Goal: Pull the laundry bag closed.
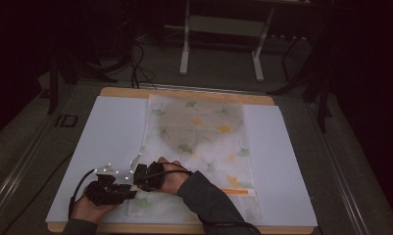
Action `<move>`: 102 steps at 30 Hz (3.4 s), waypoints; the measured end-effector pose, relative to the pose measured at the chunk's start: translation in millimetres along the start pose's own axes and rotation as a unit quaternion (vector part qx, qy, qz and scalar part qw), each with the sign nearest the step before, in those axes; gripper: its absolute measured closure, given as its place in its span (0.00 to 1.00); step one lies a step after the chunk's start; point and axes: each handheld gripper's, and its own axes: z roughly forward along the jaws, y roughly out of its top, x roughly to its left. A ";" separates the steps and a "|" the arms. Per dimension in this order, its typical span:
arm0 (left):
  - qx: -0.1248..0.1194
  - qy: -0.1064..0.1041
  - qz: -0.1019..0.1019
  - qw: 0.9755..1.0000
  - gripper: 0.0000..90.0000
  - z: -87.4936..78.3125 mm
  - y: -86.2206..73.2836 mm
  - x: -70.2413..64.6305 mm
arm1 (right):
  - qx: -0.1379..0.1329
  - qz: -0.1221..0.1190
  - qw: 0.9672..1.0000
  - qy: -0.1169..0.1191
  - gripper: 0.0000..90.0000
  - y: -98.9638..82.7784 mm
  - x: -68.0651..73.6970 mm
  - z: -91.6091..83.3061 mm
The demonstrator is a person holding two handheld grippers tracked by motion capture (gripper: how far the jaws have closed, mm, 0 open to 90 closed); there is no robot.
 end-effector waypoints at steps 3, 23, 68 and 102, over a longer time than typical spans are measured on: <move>0.004 -0.003 0.002 1.000 0.66 3.4 1.6 -1.6 | -0.001 -0.002 1.000 -0.001 0.94 -0.3 0.5 -1.4; 0.013 -0.018 -0.012 1.000 0.89 13.6 6.8 1.8 | 0.000 -0.013 1.000 -0.003 0.94 -2.2 0.7 -5.6; 0.003 -0.024 -0.008 1.000 0.98 11.6 4.8 -0.7 | 0.020 -0.006 1.000 0.007 0.94 -10.9 -0.8 6.1; -0.021 -0.042 -0.018 0.999 0.98 4.0 3.1 3.7 | 0.055 -0.015 0.998 -0.019 0.95 -19.5 4.4 -1.1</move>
